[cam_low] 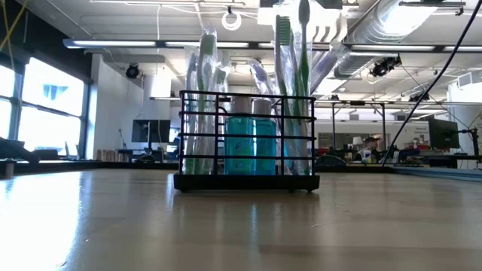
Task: Pick & Place toothbrushing station
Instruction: Put the green toothbrush into the wire organizer
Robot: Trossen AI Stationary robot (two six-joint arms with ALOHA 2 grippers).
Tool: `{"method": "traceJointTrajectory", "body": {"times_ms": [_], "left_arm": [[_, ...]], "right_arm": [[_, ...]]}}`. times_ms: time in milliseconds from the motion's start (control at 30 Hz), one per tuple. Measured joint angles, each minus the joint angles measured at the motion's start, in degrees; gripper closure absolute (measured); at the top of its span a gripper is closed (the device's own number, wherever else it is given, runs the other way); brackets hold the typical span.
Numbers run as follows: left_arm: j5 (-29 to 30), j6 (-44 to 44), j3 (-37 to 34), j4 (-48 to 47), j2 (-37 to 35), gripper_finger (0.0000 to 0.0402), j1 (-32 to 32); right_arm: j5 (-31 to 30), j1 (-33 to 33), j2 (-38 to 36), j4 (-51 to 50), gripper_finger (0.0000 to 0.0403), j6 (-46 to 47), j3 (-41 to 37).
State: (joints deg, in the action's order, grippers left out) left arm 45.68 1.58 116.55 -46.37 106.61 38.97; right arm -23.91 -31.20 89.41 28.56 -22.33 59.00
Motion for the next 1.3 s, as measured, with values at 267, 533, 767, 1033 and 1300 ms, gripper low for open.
{"method": "traceJointTrajectory", "body": {"times_ms": [267, 533, 767, 1033, 1300], "left_arm": [[0.34, 1.33, 0.0, -0.09, 0.0, 0.0385, 0.4], [-0.07, -1.69, 0.0, -1.43, 0.0, 0.0393, 0.56], [1.26, -12.17, 0.0, -10.99, -2.73, 0.0393, 4.39], [10.03, -29.33, 0.01, -27.62, -5.31, 0.0393, 5.98], [14.34, -41.55, 0.0, -36.17, -5.38, 0.0394, 4.62]], "right_arm": [[0.03, 0.04, 0.0, -0.14, 0.0341, 1.5, 0.04], [-9.49, -2.14, -0.22, -2.27, 0.0243, 1.65, 0.07], [-27.59, -6.83, -0.33, -2.22, 0.0148, -2.5, 0.07], [-34.68, -9.06, -0.32, -2.2, 0.0117, -6.62, 0.07], [-38.1, -9.43, -0.33, -2.1, 0.0117, -6.1, 0.04]]}}
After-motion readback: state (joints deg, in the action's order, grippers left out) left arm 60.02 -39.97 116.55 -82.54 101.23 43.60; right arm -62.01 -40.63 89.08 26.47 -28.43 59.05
